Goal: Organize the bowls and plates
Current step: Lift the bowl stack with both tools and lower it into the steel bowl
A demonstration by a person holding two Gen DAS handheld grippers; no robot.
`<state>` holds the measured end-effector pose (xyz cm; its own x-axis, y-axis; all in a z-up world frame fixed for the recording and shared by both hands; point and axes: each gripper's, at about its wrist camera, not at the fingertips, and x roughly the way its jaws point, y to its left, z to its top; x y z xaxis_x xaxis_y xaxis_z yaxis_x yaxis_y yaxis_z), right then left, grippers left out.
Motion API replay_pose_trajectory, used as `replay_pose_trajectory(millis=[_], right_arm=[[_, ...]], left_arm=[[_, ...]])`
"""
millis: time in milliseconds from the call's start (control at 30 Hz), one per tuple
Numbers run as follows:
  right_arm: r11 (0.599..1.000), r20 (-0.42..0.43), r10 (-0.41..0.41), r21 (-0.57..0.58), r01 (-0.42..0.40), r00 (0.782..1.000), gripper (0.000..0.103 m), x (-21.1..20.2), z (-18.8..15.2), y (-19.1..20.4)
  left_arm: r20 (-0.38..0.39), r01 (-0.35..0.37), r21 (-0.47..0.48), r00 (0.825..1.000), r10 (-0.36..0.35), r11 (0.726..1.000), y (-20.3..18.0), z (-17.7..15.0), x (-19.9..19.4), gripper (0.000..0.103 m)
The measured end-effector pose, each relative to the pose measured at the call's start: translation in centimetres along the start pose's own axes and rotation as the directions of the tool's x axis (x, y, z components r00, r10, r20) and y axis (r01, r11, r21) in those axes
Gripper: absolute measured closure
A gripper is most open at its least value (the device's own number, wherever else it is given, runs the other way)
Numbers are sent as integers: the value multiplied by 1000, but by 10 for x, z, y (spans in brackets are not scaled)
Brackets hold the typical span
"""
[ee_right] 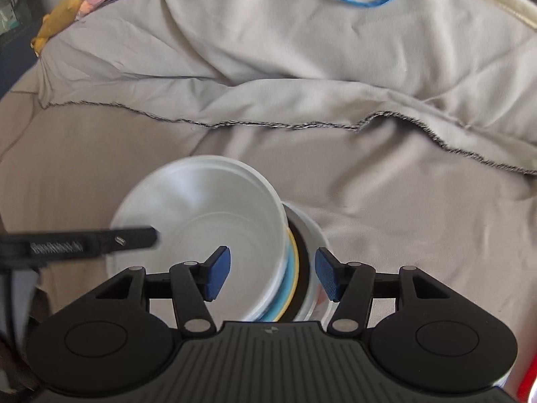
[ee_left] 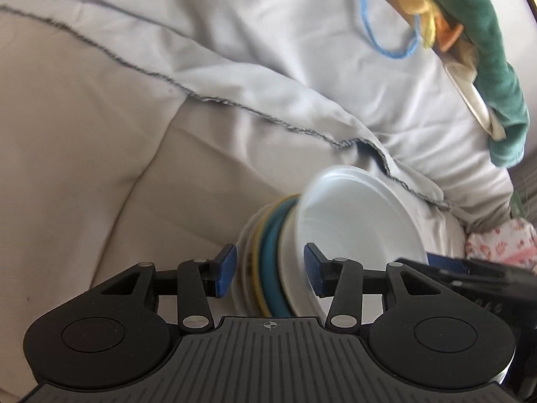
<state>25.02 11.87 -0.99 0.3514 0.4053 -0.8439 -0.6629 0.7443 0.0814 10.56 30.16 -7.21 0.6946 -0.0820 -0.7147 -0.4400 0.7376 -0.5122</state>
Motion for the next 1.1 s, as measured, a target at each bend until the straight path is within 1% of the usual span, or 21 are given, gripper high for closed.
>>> replay_pose_trajectory(millis=[67, 133, 167, 267, 333, 400, 467, 500, 567, 633, 700, 733, 767, 833, 867, 933, 1000, 1100], right_arm=[[1000, -9, -27, -1, 27, 1000, 46, 4, -5, -4], [999, -34, -23, 33, 24, 999, 45, 9, -10, -13], [998, -43, -9, 54, 12, 999, 45, 11, -12, -18], [990, -59, 66, 130, -58, 996, 45, 16, -19, -32], [979, -58, 126, 167, -115, 990, 45, 16, -23, -37], [974, -43, 154, 172, -144, 987, 47, 13, -27, -37], [973, -30, 169, 165, -162, 985, 51, 11, -28, -35], [972, -26, 175, 162, -169, 984, 51, 10, -27, -34], [980, -14, 137, 148, -133, 990, 51, 8, -28, -30], [980, -11, 139, 147, -136, 990, 51, 7, -28, -30], [978, -9, 146, 154, -143, 989, 51, 6, -29, -32], [978, -4, 148, 151, -146, 989, 51, 5, -29, -32], [978, -2, 149, 150, -147, 989, 51, 5, -29, -31], [977, 1, 151, 151, -150, 988, 52, 5, -29, -31], [977, 2, 153, 152, -152, 988, 52, 5, -28, -31], [975, 10, 160, 157, -160, 987, 52, 5, -28, -31], [974, 16, 159, 161, -159, 987, 52, 5, -27, -32], [977, 23, 150, 152, -152, 988, 52, 4, -27, -30]], left_arm=[[-17, 25, -21, 1000, -26, 999, 5, -2, 2, 54], [-52, 66, -44, 996, -69, 997, 8, -1, 7, 55], [-70, 79, -54, 994, -82, 995, 8, -2, 10, 54], [-74, 56, -47, 995, -60, 997, 4, -2, 14, 54], [-83, 42, -41, 996, -45, 998, -1, -5, 17, 52], [-96, 47, -23, 994, -49, 999, -8, -8, 21, 52], [-111, 66, -16, 992, -68, 998, -13, -9, 24, 51], [-114, 74, -16, 991, -75, 997, -15, -9, 25, 51], [-108, 66, 0, 992, -65, 998, -19, -8, 27, 52], [-110, 53, 2, 993, -52, 999, -20, -8, 27, 53], [-101, 56, -4, 993, -56, 998, -18, -7, 23, 54], [-86, 62, -5, 994, -62, 998, -18, -6, 19, 59], [-68, 81, -8, 994, -81, 997, -17, -5, 14, 65], [-44, 87, -6, 995, -87, 996, -19, -2, 4, 67], [-31, 107, -6, 994, -107, 994, -19, -1, 0, 68], [-33, 132, -17, 991, -132, 991, -19, 2, -3, 68], [-27, 132, -8, 991, -132, 991, -22, 3, -3, 68], [-24, 111, -5, 994, -111, 994, -25, 4, 0, 68]])
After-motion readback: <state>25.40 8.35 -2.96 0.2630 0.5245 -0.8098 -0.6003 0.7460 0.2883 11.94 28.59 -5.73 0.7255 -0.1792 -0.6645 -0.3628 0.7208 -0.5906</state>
